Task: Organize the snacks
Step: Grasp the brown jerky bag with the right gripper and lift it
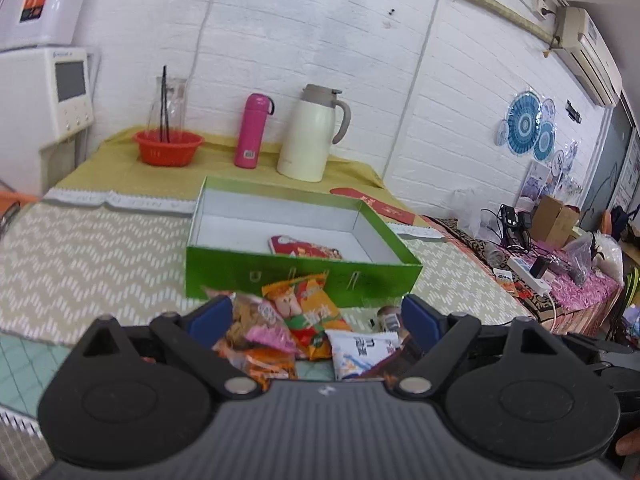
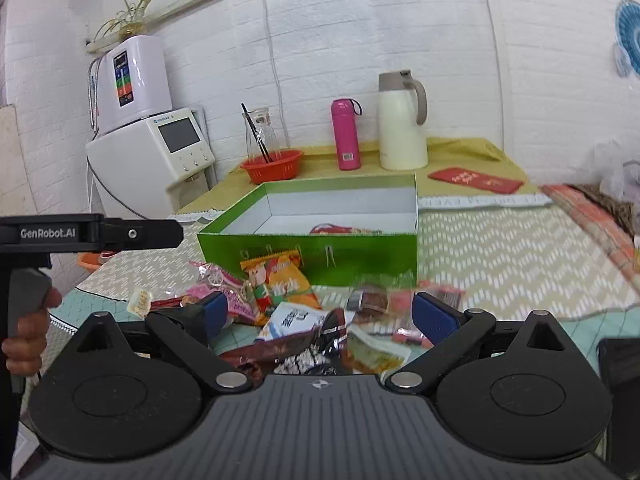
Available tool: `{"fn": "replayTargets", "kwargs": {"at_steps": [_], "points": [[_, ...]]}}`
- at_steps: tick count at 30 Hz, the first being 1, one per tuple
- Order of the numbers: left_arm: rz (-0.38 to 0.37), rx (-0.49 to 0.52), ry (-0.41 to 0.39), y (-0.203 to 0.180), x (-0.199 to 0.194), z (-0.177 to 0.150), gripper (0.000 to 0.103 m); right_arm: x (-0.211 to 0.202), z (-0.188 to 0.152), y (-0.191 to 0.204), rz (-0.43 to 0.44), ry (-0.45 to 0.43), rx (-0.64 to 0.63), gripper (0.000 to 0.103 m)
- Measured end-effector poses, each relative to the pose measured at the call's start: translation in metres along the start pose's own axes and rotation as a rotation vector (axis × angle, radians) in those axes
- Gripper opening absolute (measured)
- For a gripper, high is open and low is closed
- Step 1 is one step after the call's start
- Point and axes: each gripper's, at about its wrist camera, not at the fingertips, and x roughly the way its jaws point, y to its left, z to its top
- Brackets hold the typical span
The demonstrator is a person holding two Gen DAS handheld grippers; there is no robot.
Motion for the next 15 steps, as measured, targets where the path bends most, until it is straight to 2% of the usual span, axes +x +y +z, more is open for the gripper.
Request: {"fn": "replayTargets", "kwargs": {"at_steps": [5, 10, 13, 15], "points": [[-0.035, -0.05, 0.055, 0.009, -0.005, -0.031, 0.084, -0.006, -0.035, -0.004, 0.017, 0.062, 0.157, 0.103], [-0.123, -0.018, 0.133, 0.001, 0.005, -0.037, 0.084, 0.003, -0.058, 0.01, 0.096, 0.15, 0.201, 0.103], [-0.187, 0.012, 0.159, -0.007, 0.014, -0.038, 0.084, 0.015, -0.066, 0.025, 0.12, 0.176, 0.194, 0.092], [-0.2, 0.027, 0.173, -0.011, 0.022, -0.037, 0.083, 0.02, -0.066, 0.031, 0.116, 0.166, 0.179, 0.078]]}}
